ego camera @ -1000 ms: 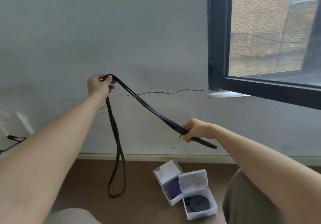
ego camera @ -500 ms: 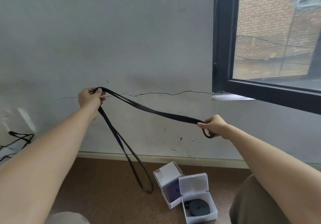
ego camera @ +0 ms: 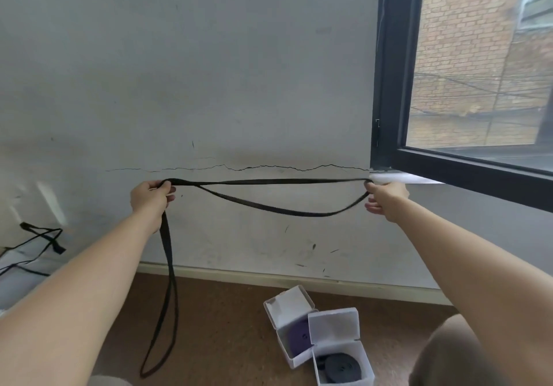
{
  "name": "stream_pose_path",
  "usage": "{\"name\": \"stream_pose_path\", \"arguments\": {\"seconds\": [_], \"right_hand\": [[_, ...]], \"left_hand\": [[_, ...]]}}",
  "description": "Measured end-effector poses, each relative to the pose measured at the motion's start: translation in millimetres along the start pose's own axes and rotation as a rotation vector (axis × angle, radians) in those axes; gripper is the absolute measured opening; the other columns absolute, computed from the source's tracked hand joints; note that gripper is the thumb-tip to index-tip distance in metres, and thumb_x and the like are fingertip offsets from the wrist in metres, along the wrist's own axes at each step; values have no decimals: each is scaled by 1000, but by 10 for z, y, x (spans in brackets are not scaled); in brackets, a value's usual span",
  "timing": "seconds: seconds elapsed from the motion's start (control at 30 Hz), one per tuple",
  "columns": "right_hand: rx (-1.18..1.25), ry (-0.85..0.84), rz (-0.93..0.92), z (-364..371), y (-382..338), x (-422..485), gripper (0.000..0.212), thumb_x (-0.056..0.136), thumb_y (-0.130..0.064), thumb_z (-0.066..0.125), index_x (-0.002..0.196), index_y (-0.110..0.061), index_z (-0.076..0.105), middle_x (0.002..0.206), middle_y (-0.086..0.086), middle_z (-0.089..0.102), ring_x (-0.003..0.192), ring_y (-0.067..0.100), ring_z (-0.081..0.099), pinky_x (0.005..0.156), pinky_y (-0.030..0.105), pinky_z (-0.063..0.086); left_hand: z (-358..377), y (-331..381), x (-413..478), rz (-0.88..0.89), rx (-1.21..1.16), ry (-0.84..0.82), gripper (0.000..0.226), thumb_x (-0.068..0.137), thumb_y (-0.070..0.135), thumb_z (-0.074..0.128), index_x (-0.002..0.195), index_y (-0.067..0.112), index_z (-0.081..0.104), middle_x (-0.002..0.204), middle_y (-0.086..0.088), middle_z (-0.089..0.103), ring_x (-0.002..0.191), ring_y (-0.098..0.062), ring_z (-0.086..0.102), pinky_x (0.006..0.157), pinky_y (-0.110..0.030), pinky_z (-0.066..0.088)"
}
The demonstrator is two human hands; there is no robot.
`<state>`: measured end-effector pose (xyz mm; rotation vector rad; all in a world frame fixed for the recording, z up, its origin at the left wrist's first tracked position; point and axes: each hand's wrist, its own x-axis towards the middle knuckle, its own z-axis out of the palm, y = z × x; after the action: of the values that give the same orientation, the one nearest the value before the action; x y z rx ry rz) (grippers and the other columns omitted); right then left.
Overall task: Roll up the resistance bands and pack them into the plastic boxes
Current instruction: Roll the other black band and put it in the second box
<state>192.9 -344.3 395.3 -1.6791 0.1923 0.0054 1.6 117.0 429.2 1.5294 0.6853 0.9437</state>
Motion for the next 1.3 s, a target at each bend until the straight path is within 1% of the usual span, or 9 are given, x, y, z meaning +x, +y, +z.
{"name": "stream_pose_path", "arguments": {"seconds": [0.1, 0.23, 0.4, 0.5, 0.57, 0.67, 0.77, 1.03, 1.3], "right_hand": [[188, -63, 54, 99, -135, -28, 33, 99, -31, 67, 103, 1, 63, 78, 18, 65, 50, 25, 67, 38, 24, 52], [383, -202, -107, 238, -560, -198, 23, 102, -8, 60, 120, 6, 63, 79, 20, 68, 56, 23, 71, 53, 27, 61], [94, -542, -368, 555, -1317, -785, 22, 97, -3, 61, 114, 10, 67, 88, 21, 72, 83, 35, 72, 74, 29, 64], [-156, -781, -475, 888, -1463, -1182, 19, 94, -3, 65, 107, 10, 68, 86, 20, 72, 79, 29, 71, 73, 30, 61], [-171, -819, -505, 1083, -1488, -1342, 11, 92, -5, 68, 98, 4, 69, 77, 16, 73, 69, 25, 69, 69, 29, 59], [-144, -755, -543, 1131, -1544, -1351, 4, 92, -4, 68, 93, -2, 70, 69, 10, 70, 59, 20, 64, 60, 25, 53], [-195, -655, -601, 993, -1528, -1174, 11, 92, 1, 66, 99, -1, 74, 70, 11, 70, 57, 19, 64, 57, 24, 52], [-451, -541, -807, 931, -1554, -1112, 4, 92, -3, 69, 95, -4, 71, 72, 12, 71, 55, 18, 63, 55, 26, 51], [-449, -718, -666, 859, -1901, -1136, 19, 87, -3, 77, 103, 7, 73, 93, 17, 74, 81, 21, 73, 77, 25, 61]], "left_hand": [[-22, -123, -17, -68, 95, -69, 18, 99, 9, 63, 116, 4, 64, 108, -16, 72, 74, -17, 65, 83, -31, 53], [-79, -298, -90, -170, 417, -217, 17, 89, 2, 70, 104, 8, 66, 120, -20, 67, 117, -37, 60, 107, -47, 48], [276, 56, -516, -119, 329, -464, 34, 75, 25, 79, 107, 21, 69, 127, -9, 67, 113, -27, 58, 84, -31, 45], [635, 397, -886, -44, 148, -832, 77, 61, 51, 83, 131, 33, 57, 137, 7, 61, 132, -14, 50, 107, -39, 34], [832, 494, -1101, 18, 91, -1010, 70, 78, 46, 78, 141, 31, 50, 141, 11, 57, 133, -9, 48, 110, -40, 30], [996, 440, -1263, 50, 5, -954, 31, 93, 24, 72, 121, 13, 66, 109, -7, 73, 106, -20, 69, 103, -40, 47], [979, 246, -1288, 2, -77, -859, 13, 97, 14, 66, 105, 4, 70, 82, -7, 64, 79, -19, 66, 84, -34, 58], [1002, 132, -1509, 77, -129, -873, 27, 96, 27, 66, 118, 13, 74, 105, -8, 77, 100, -27, 73, 94, -39, 59], [938, 288, -1423, 25, -181, -927, 31, 107, 28, 48, 120, 12, 72, 104, -7, 72, 99, -23, 70, 98, -45, 54]]}}
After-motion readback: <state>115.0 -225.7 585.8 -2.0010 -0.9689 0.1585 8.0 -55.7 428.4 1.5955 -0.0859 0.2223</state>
